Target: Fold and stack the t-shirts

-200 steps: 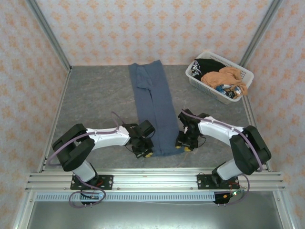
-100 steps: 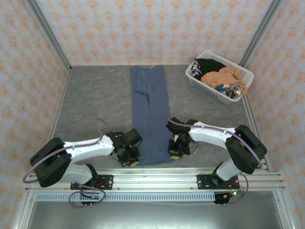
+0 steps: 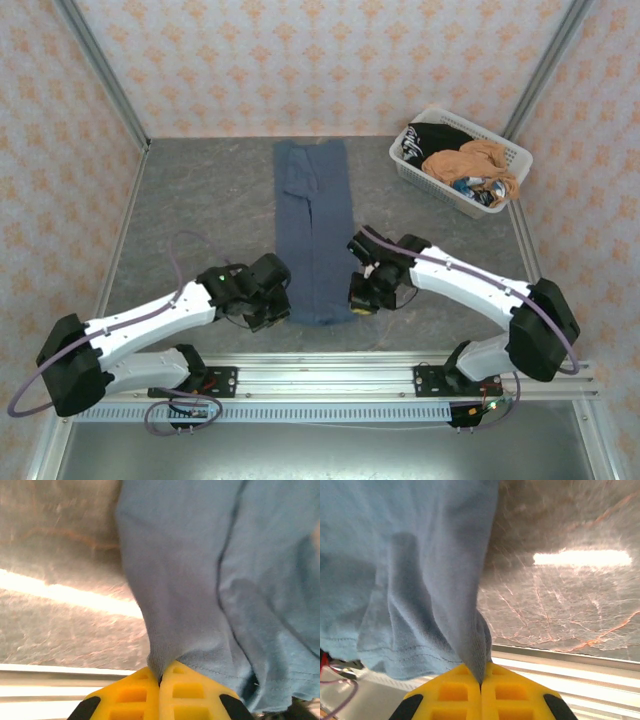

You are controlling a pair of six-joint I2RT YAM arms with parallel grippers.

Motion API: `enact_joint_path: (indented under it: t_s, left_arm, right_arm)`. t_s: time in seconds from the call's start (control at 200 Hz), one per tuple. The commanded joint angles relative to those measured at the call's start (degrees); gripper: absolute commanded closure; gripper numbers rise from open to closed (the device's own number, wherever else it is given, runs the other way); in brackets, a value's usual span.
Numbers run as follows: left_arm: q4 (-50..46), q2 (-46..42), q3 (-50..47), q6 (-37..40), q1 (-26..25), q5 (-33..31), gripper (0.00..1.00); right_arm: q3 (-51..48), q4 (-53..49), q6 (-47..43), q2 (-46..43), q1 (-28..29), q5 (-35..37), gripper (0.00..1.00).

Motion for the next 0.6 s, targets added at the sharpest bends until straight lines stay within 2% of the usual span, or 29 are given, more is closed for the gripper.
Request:
enact_joint_path:
  t_s: [0.0, 0.285, 0.595]
  left_arm:
    - [-3.7, -0.5, 4.5, 1.8, 3.2, -6.5, 1.0]
    - [-1.9, 9.4, 16.5, 10.9, 13.7, -5.7, 1.0]
    - [3.0, 22.1, 25.1, 15.7, 22.5, -3.8, 1.0]
  right_arm:
    - [5.3, -5.4, 1.3, -0.2, -2.3, 6.3, 1.0]
    - [19.9, -5.2, -3.9, 10.8, -9.6, 9.2, 1.0]
    - [38.4, -6.1, -9.5, 28.0, -15.1, 8.6, 1.0]
